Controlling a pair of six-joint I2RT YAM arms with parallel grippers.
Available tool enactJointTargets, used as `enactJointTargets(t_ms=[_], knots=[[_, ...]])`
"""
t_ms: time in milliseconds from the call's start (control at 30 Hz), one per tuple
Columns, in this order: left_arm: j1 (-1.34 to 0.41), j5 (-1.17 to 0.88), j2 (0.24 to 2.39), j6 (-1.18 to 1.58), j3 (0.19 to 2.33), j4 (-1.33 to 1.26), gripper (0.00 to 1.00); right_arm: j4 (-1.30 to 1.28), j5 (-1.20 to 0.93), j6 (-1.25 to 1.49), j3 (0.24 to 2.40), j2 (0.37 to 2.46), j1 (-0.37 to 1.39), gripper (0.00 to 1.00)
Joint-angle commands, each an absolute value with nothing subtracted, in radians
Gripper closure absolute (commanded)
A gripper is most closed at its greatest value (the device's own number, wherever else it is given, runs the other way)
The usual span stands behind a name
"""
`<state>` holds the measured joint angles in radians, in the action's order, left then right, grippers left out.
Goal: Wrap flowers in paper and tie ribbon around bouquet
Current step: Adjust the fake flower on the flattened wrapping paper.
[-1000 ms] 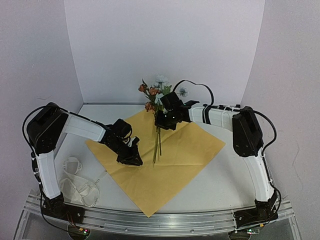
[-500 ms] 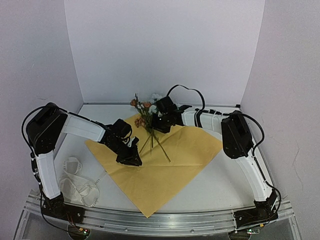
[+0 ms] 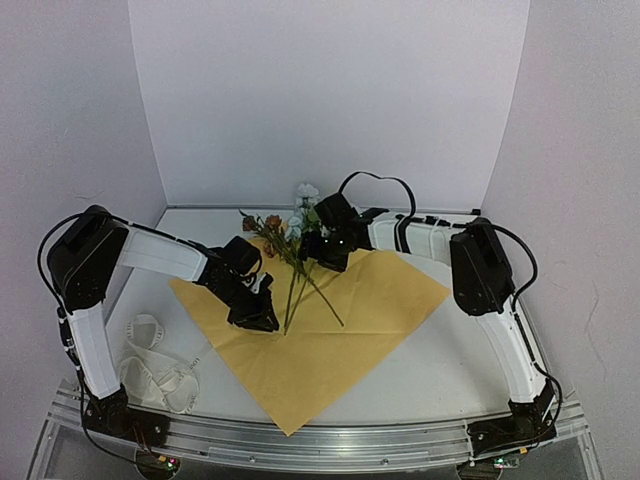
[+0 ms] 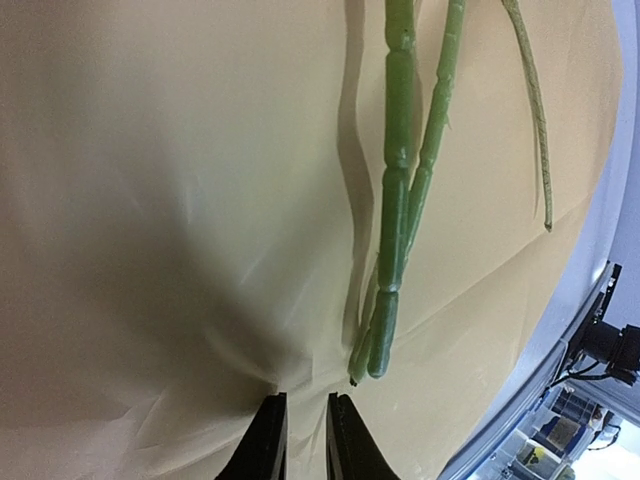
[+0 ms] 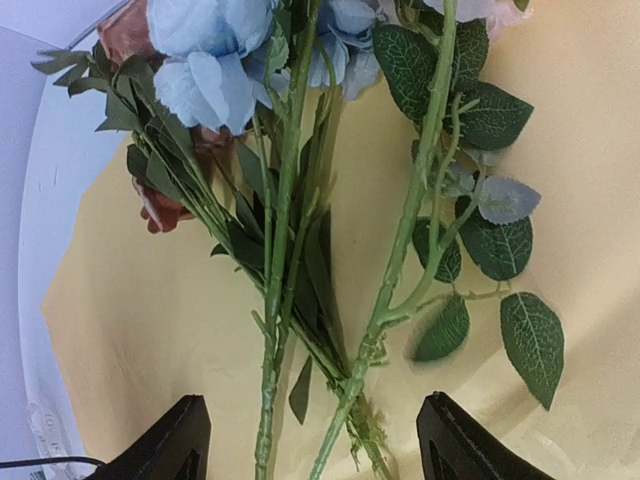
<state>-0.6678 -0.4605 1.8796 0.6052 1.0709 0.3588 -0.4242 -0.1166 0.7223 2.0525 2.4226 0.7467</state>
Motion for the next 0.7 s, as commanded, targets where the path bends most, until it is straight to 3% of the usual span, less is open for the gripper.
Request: enactJointTargets(t_ms=[0, 300, 667], knots=[[-0.666, -0.434, 1.797, 0.620, 1.121, 0.387, 0.82, -0.481, -0.100, 0.682, 1.995, 2.295, 0.751, 0.26], [-0.664, -0.394, 1.856, 0.627, 1.224, 0.402, 0.76, -0.562, -0.024, 0.616, 1.851, 2.190, 0.805, 0.44], [-0.669, -0.368, 1.989, 0.579, 1.327, 0.427, 0.64, -0.638, 0.050, 0.552, 1.834, 2.245, 0.844, 0.48]])
